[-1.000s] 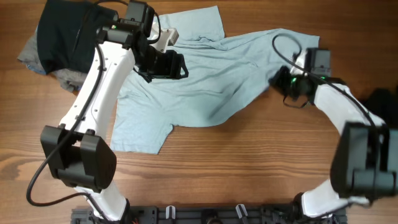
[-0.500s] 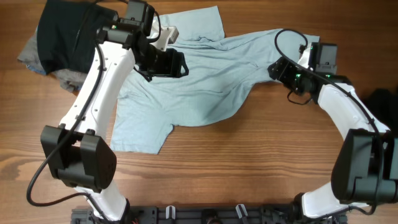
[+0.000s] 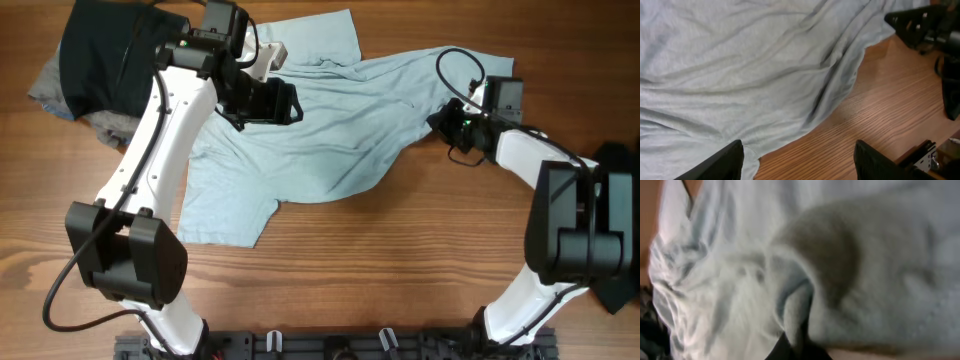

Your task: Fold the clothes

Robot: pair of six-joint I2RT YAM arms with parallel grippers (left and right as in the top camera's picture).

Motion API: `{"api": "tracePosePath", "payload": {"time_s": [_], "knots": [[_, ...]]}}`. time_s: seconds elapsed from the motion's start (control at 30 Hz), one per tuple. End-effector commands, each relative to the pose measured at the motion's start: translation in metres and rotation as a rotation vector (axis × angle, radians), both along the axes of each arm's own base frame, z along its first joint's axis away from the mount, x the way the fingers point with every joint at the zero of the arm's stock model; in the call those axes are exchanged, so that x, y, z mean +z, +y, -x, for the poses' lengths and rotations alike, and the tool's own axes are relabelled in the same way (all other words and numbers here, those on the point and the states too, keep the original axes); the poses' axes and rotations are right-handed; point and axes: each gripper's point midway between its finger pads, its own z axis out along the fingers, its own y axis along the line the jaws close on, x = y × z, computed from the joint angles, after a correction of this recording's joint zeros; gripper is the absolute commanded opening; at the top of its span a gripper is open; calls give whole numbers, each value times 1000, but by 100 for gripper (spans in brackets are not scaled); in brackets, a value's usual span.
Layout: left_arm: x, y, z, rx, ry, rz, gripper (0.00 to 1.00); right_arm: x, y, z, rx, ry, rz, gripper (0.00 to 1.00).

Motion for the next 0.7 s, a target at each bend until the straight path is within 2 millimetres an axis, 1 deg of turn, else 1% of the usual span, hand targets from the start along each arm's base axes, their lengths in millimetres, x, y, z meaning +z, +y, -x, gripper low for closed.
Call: {"api": "tracePosePath", "payload": {"time_s": [0.0, 0.07, 0.1, 0.13, 0.17, 0.2, 0.27, 0.3, 0.33, 0.37, 0.43, 0.47, 0.5, 0.57, 0.63, 0.67], "knots": [[8, 1, -2, -13, -33, -3, 70, 37, 3, 23, 31, 22, -10, 4], [8, 1, -3, -13, -36, -2, 70, 52, -3, 49, 34, 79, 47, 4], [8, 1, -3, -13, -36, -2, 70, 59, -6, 57, 27, 88, 71, 4], [8, 1, -3, -13, -36, -2, 70, 69, -10, 57, 13, 64, 96, 4], [8, 1, -3, -13, -37, -2, 70, 79, -12, 51, 4, 20, 110, 4], [8, 1, -3, -13, -40, -2, 70, 91, -14, 40, -1, -51, 117, 5], [9, 0, -6, -13, -52, 1, 71, 119, -16, 5, -31, -235, 122, 5], [9, 0, -7, -13, -55, 2, 70, 130, -16, -10, -41, -312, 121, 11], [10, 0, -7, -13, -58, 3, 70, 142, -13, -31, -42, -417, 121, 37], [10, 0, -7, -13, -57, 3, 70, 143, -11, -41, -37, -460, 121, 70], [9, 0, -6, -13, -52, 2, 70, 128, -7, -45, -29, -436, 117, 88], [9, 1, -4, -13, -45, -1, 70, 106, -7, -41, -24, -371, 117, 99], [8, 1, -3, -13, -39, -2, 70, 89, -8, -36, -17, -316, 122, 99], [8, 1, -2, -13, -35, -3, 70, 65, -10, -25, 18, -239, 156, 99], [8, 1, -3, -13, -38, -2, 70, 44, -20, -9, 24, -144, 205, 100], [8, 1, -3, -13, -40, -2, 70, 38, -26, -2, 26, -109, 234, 98]]}}
